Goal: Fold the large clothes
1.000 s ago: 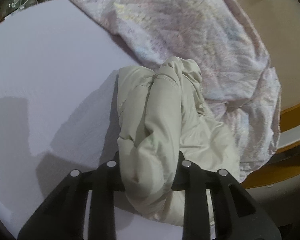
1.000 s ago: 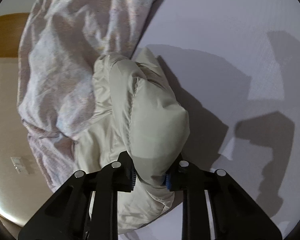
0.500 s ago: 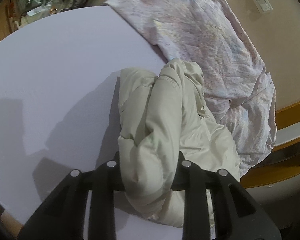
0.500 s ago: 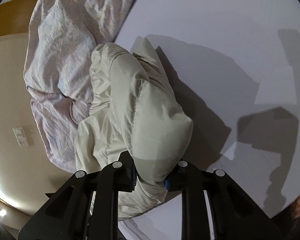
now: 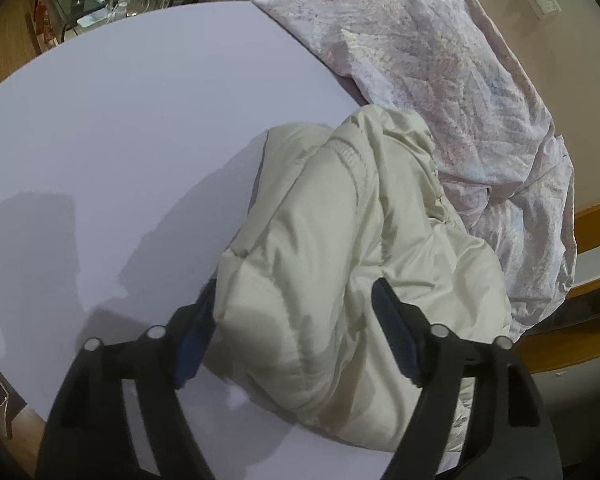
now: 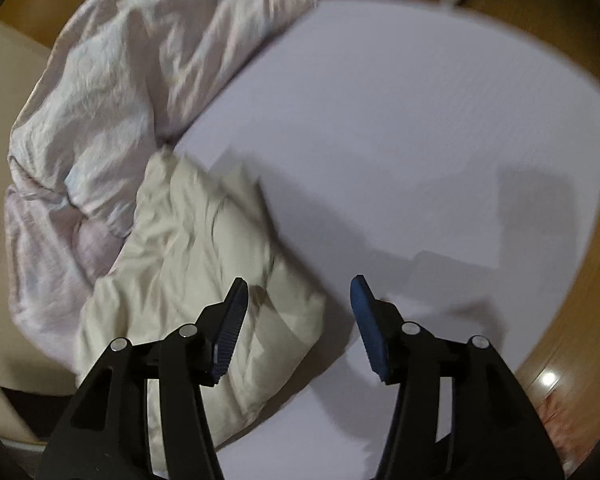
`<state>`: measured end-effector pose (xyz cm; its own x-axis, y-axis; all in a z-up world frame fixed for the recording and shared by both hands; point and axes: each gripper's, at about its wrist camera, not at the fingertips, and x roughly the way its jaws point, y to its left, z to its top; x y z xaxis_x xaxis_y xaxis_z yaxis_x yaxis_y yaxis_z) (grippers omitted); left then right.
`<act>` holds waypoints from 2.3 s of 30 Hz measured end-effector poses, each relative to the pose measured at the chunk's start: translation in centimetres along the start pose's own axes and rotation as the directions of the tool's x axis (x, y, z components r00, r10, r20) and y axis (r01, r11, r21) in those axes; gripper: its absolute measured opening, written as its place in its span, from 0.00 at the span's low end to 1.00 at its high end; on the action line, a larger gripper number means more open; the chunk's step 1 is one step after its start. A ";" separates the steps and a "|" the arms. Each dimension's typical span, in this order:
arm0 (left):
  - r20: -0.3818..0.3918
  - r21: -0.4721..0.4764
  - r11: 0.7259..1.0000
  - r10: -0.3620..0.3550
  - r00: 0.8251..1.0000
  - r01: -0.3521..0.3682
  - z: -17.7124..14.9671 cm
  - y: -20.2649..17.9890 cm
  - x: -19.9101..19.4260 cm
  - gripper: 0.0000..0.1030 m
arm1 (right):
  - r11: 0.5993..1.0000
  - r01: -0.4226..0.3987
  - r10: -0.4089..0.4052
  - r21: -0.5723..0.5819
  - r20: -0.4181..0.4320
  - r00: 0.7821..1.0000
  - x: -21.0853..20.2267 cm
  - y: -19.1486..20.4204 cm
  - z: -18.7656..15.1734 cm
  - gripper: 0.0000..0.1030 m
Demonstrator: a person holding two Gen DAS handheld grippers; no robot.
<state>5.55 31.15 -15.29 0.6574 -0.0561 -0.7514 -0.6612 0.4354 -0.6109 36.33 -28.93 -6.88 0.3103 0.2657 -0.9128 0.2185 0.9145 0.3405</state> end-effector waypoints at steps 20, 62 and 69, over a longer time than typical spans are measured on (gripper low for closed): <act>-0.019 -0.060 0.998 -0.032 0.999 0.031 0.3 0.1 2.5 0.76 | 0.751 -0.308 0.166 -0.584 -0.284 0.944 6.0 18.6 -11.5 0.34; 0.013 0.270 0.859 -0.456 0.890 0.436 -0.7 -15.5 -4.3 0.27 | 0.681 -0.227 0.030 -0.696 -0.284 0.958 11.2 18.1 -13.5 0.34; -0.107 0.349 0.769 -0.534 0.839 0.535 -3.1 -21.8 -3.8 0.29 | 0.693 -0.250 0.048 -0.676 -0.303 0.952 11.1 17.5 -12.5 0.34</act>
<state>16.36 19.13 0.06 0.8657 -0.3760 -0.3304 -0.0309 0.6187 -0.7850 32.04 -6.19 -13.92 0.0255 0.3896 -0.9206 -0.5517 0.7735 0.3120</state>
